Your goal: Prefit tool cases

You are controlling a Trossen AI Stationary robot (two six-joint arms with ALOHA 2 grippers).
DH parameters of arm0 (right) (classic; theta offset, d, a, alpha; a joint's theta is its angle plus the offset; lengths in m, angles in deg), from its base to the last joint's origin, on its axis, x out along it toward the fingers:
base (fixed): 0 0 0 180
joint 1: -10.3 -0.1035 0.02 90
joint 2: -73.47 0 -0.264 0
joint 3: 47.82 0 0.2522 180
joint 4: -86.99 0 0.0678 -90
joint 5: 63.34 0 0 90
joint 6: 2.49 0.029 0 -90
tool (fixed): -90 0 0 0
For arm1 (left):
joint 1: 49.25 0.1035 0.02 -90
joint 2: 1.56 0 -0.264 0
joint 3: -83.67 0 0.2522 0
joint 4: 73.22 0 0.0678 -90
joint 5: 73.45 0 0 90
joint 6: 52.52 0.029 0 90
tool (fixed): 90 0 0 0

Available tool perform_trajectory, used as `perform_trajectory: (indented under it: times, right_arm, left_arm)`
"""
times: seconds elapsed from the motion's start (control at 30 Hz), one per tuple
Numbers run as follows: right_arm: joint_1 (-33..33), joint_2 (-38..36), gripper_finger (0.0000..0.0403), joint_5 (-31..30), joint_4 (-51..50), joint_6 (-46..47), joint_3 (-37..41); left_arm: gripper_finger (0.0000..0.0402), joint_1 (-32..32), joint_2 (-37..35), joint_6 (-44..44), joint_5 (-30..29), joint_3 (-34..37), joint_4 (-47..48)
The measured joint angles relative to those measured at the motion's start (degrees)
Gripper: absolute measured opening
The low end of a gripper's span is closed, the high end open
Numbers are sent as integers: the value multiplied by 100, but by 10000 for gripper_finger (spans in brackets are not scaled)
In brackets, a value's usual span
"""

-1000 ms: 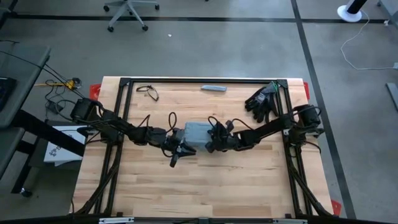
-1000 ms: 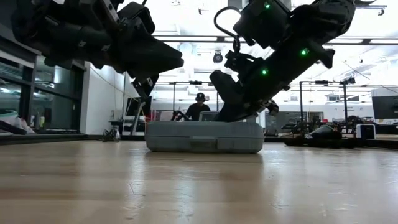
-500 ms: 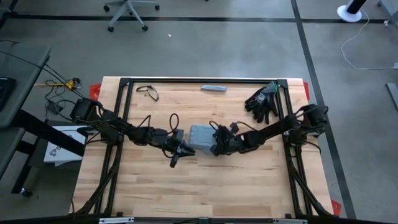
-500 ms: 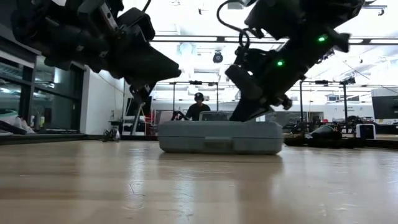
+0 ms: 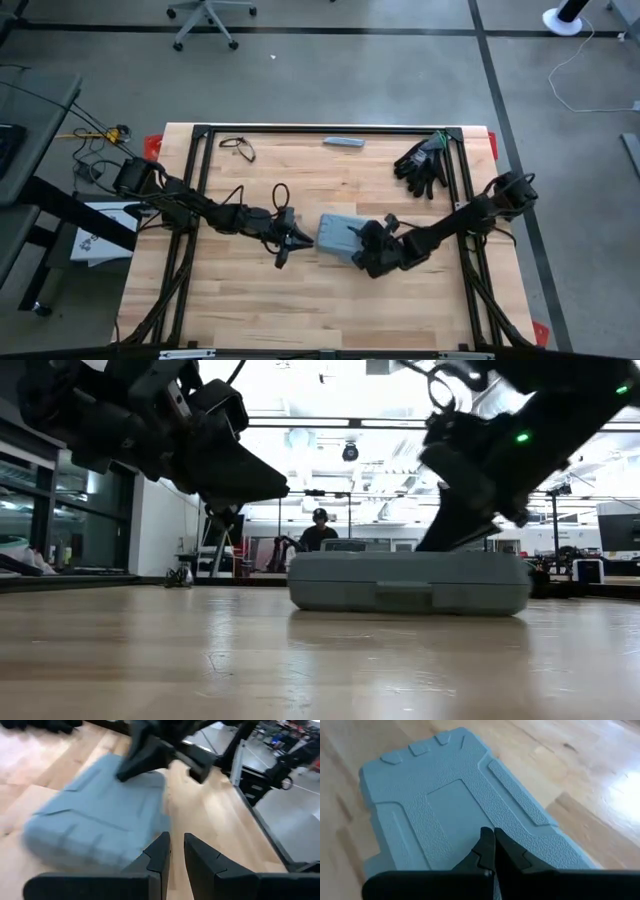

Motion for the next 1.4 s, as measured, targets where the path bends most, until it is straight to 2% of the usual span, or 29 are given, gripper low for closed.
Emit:
perform_trajectory:
  times: [0.2,0.4,0.5,0.67,0.8,0.97,1.13,1.4]
  right_arm:
    - [-302,-765,0,225,-598,123,14]
    - [-912,-1071,0,409,-2266,1752,14]
    - [-1318,-1013,0,476,-2706,2647,54]
    - [-1917,-809,0,469,-2320,4027,445]
    - [-2093,-524,0,308,-1271,4726,950]
    - [-1984,-252,0,-197,-197,4767,1303]
    - [-1857,-347,0,-641,-190,4594,1354]
    - [-1715,-422,0,-707,-95,4320,1343]
  left_arm:
    - [48,2,0,-2,-183,0,85]
    - [48,-7,0,-4,-392,0,397]
    - [48,-10,0,-6,-664,0,519]
    - [48,-9,0,24,-1074,0,535]
    - [48,-9,0,109,-1188,0,531]
    - [48,-18,0,97,-1185,0,534]
    - [48,-55,0,93,-1186,0,743]
    - [48,-57,2,-71,-1375,0,1364]
